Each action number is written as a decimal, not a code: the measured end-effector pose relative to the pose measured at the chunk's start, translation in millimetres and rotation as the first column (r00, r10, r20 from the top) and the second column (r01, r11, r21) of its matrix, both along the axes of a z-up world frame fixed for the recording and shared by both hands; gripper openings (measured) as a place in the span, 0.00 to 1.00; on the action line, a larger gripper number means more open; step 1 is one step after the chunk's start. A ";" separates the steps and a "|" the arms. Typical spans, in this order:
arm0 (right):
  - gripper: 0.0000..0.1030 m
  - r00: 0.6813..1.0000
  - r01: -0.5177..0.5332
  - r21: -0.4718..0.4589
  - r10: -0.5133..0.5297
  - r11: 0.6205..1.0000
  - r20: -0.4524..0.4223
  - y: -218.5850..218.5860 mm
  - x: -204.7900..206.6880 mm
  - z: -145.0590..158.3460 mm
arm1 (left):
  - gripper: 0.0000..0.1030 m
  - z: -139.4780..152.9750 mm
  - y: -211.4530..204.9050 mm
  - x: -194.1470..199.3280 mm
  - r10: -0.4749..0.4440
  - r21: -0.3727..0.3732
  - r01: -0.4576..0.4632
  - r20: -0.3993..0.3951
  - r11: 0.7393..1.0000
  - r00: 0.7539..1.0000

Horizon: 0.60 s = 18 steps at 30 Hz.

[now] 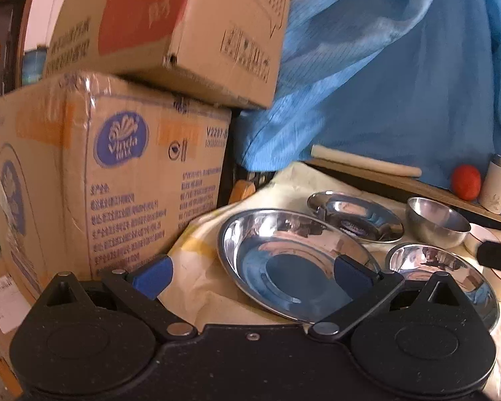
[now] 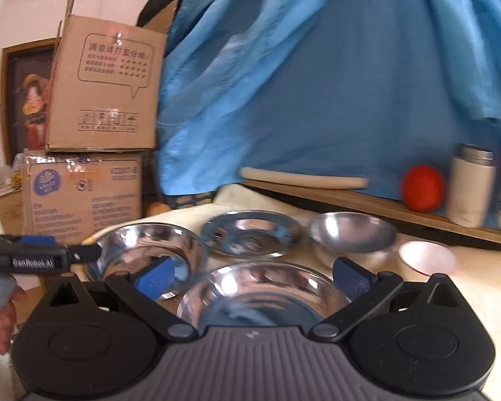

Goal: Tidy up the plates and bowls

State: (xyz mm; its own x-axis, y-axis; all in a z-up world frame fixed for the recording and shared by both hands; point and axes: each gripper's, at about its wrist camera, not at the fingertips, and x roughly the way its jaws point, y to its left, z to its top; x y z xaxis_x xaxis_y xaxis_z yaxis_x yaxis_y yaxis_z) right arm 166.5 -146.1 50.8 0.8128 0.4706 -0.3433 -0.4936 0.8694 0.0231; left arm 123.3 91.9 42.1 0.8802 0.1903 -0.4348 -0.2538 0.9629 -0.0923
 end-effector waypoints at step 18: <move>0.88 0.918 -0.250 0.135 0.279 0.959 -0.281 50.6 96.0 -9.2 | 0.87 -10.8 16.4 25.1 -0.062 -0.097 0.056 -0.061 0.994 0.996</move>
